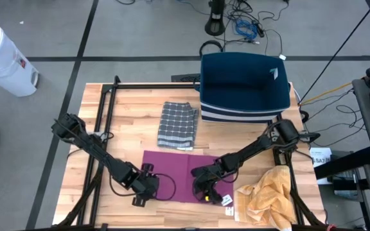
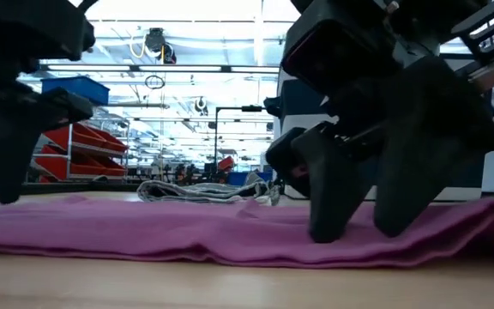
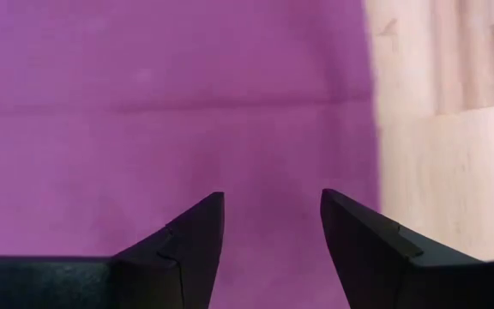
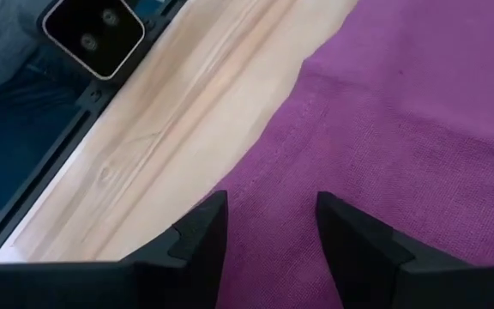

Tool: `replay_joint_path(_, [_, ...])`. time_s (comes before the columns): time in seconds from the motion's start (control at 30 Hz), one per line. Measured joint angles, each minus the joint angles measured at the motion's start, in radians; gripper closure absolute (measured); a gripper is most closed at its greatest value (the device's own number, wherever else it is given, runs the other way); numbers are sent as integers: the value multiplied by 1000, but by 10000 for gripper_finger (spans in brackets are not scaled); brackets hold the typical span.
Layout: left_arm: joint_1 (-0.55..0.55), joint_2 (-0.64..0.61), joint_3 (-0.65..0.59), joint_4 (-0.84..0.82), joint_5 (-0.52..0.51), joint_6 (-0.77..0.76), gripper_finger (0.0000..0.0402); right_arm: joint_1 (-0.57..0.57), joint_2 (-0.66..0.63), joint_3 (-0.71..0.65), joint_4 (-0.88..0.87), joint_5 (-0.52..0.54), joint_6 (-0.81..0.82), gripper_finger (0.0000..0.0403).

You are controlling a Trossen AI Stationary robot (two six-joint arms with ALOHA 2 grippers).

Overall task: Fold towel
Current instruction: Fold the pink towel

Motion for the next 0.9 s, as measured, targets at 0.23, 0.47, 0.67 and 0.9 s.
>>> replay_joint_path(0.23, [3,-99,0,-96,-148,-5,200,0,-81,-1,-76,3,-4,234])
replay_joint_path(0.47, [22,-128,-1,-206,-293,-59,200,-3,-158,-1,-69,77,-49,234])
replay_joint_path(0.67, [41,-128,-22,-209,-315,-105,200,-15,-163,-1,-127,119,-58,234])
replay_joint_path(0.9, [37,-128,-70,-214,-316,-164,200,-7,-163,-1,-150,115,-33,234])
